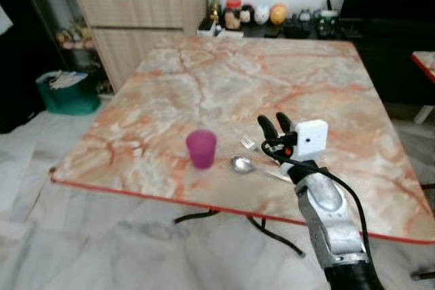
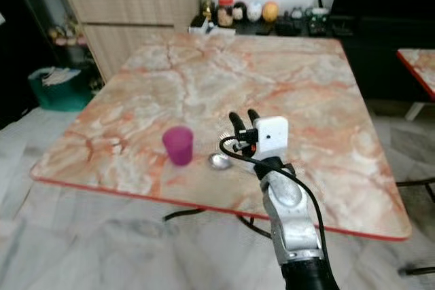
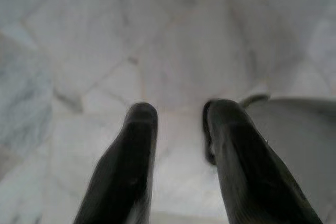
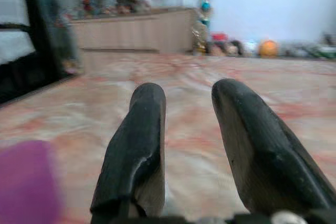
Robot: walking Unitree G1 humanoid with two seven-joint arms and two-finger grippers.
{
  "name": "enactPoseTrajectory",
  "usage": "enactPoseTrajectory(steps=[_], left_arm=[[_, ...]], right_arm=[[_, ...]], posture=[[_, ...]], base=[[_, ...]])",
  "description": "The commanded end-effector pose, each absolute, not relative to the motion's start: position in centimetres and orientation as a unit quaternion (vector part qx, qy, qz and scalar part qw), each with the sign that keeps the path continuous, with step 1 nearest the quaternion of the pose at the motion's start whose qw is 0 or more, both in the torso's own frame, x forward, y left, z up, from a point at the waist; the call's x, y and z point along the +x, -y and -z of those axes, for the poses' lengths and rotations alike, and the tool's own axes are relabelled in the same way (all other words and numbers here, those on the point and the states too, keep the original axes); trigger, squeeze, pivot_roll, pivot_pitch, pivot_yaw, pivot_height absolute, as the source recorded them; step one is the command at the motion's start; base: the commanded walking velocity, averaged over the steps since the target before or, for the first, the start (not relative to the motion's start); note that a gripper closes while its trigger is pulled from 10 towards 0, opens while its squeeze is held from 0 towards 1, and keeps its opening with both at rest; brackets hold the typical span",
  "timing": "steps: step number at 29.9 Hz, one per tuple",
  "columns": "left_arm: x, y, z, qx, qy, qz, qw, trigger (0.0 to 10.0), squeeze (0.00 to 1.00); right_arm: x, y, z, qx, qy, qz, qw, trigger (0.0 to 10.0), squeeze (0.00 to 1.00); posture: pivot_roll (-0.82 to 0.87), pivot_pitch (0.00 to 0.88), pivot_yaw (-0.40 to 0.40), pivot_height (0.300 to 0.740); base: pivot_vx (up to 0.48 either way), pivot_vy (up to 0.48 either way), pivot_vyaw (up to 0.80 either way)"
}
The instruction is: Setting the table
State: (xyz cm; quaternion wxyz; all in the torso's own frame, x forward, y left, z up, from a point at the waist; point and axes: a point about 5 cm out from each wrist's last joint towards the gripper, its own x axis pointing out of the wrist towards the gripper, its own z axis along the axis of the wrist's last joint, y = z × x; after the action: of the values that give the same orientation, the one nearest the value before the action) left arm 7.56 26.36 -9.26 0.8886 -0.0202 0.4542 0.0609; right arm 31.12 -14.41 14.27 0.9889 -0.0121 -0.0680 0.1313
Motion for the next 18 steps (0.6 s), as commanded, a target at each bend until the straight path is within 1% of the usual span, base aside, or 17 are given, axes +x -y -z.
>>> enactPoseTrajectory(steps=[1,3,9,12,16,17,18], left_arm=[[6.6,-26.9,9.3,-0.017,-0.467,-0.066,0.881,10.0,0.00],[6.6,-26.9,9.3,-0.017,-0.467,-0.066,0.882,10.0,0.00],[6.7,-26.8,9.3,-0.018,-0.467,-0.065,0.882,10.0,0.00],[6.7,-26.8,9.3,-0.019,-0.467,-0.065,0.882,10.0,0.00],[6.7,-26.6,9.4,-0.021,-0.474,-0.058,0.878,10.0,0.00],[6.7,-26.6,9.4,-0.022,-0.473,-0.058,0.879,10.0,0.00],[6.7,-26.6,9.4,-0.023,-0.473,-0.058,0.879,10.0,0.00]], right_arm=[[31.3,14.3,-14.9,-0.008,0.076,-0.135,0.988,10.0,0.00],[31.4,14.4,-15.0,-0.009,0.076,-0.137,0.988,10.0,0.00],[31.6,14.2,-15.5,-0.018,0.071,-0.168,0.983,10.0,0.00],[31.5,14.2,-15.7,0.000,0.071,-0.180,0.981,10.0,0.00],[31.4,14.4,-16.0,-0.023,0.063,-0.220,0.973,10.0,0.00],[31.3,14.7,-16.2,-0.043,0.052,-0.261,0.963,10.0,0.00],[31.2,14.8,-16.2,-0.046,0.050,-0.266,0.961,10.0,0.00]], posture=[[-0.09,0.000,0.053,0.740],[-0.09,0.000,0.049,0.740],[-0.09,0.000,0.042,0.740],[-0.09,0.000,0.042,0.740],[-0.09,0.000,0.041,0.740],[-0.09,0.000,0.041,0.740],[-0.09,0.000,0.041,0.740]], base=[[0.259,0.000,0.00],[0.257,0.000,0.00],[0.000,0.000,0.00],[0.000,0.000,0.00],[0.000,0.000,0.00],[0.000,0.000,0.00],[0.000,0.000,0.00]])
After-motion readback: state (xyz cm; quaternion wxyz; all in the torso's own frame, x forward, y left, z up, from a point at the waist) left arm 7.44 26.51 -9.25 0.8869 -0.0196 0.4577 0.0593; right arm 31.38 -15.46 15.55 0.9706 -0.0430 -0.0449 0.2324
